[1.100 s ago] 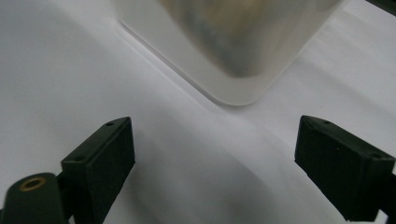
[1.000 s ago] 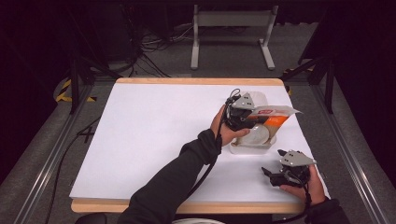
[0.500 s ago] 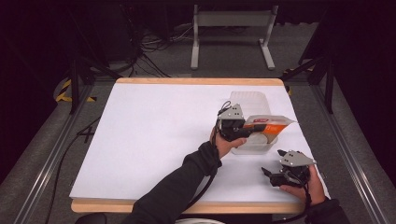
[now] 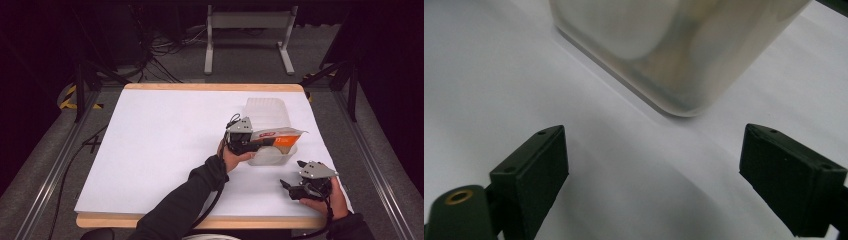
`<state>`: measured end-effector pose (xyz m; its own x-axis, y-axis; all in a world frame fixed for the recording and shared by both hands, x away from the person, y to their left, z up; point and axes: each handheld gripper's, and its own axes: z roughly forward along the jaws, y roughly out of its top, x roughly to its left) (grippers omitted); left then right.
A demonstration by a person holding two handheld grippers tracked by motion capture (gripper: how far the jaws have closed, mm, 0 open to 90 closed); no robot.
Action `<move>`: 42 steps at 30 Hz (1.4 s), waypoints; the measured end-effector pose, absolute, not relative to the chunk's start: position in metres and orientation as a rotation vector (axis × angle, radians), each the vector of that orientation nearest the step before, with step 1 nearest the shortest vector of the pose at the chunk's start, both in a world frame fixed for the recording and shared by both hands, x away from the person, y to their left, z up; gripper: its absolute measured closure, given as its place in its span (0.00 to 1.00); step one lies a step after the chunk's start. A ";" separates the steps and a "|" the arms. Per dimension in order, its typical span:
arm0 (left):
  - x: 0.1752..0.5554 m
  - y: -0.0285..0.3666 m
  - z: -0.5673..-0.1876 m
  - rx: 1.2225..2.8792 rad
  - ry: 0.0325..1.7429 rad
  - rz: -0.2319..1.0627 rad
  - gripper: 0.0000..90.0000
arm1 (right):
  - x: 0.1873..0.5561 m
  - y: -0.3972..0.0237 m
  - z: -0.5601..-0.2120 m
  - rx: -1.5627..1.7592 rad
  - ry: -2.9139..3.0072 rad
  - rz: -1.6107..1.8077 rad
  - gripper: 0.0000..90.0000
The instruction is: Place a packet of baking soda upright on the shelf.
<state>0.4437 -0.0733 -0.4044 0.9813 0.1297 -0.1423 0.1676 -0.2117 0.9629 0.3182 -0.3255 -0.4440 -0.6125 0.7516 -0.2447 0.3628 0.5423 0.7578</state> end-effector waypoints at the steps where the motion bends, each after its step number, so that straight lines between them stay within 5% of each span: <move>1: 0.444 -0.073 -0.404 1.794 0.220 -0.031 1.00 | 0.318 -0.326 -0.444 0.900 2.219 0.917 0.14; 21: 0.445 -0.073 -0.398 1.868 0.215 0.009 0.95 | 0.317 -0.325 -0.443 0.886 2.221 0.925 0.14; 26: 0.446 -0.066 -0.393 1.903 0.224 0.040 0.83 | 0.317 -0.325 -0.442 0.894 2.214 0.930 0.14; 35: 0.431 -0.040 -0.379 2.049 0.226 0.315 0.48 | 0.316 -0.325 -0.440 0.888 2.211 0.943 0.14; 42: 0.422 -0.002 -0.379 2.128 0.228 0.485 0.32 | 0.314 -0.323 -0.438 0.876 2.209 0.967 0.14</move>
